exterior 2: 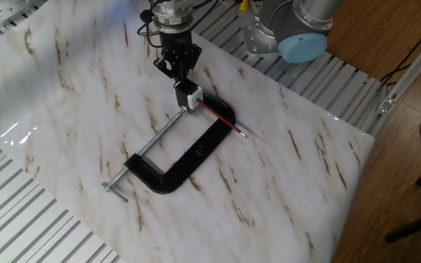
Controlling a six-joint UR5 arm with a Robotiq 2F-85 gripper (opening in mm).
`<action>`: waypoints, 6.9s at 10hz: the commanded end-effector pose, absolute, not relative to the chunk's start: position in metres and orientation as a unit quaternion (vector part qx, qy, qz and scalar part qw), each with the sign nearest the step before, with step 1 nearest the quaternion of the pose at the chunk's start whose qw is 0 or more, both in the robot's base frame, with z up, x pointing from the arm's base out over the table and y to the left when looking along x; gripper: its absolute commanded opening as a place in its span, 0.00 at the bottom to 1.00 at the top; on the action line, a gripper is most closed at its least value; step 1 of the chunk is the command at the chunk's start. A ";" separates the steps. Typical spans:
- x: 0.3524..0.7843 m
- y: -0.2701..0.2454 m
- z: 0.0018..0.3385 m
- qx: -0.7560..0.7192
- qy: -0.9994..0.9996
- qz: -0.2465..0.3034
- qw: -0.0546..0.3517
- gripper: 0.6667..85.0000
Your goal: Sharpen the pencil with a pencil sharpener
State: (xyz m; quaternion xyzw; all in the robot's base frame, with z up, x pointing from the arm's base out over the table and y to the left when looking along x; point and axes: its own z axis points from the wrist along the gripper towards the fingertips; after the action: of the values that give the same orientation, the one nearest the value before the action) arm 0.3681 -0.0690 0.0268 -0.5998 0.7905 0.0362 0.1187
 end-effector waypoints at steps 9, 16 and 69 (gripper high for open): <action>0.363 -0.069 0.036 -0.634 0.764 0.048 0.112 0.00; 0.364 -0.073 0.055 -0.639 0.761 0.058 0.093 0.00; 0.395 -0.074 0.047 -0.603 0.793 0.048 0.076 0.00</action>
State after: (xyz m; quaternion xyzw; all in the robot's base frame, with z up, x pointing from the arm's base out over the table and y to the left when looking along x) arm 0.3941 -0.0763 0.0448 -0.6075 0.7900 0.0446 0.0690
